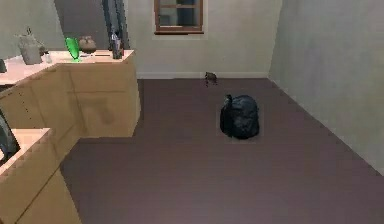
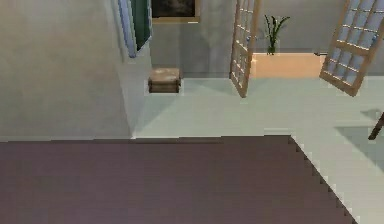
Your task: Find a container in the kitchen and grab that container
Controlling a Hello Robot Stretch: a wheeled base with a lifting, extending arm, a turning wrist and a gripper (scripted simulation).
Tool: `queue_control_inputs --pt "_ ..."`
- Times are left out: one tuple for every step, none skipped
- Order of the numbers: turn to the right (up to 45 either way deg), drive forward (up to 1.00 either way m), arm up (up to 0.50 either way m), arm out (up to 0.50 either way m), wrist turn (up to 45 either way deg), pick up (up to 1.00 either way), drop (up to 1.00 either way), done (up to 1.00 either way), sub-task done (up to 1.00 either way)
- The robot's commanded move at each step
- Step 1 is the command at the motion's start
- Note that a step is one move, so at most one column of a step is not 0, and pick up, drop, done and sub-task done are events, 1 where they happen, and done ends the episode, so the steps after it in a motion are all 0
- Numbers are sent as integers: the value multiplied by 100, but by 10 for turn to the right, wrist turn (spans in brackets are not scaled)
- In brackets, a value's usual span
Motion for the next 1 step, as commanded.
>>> queue_control_inputs --pt "-90 0 0 0 0 0 0 0 0"
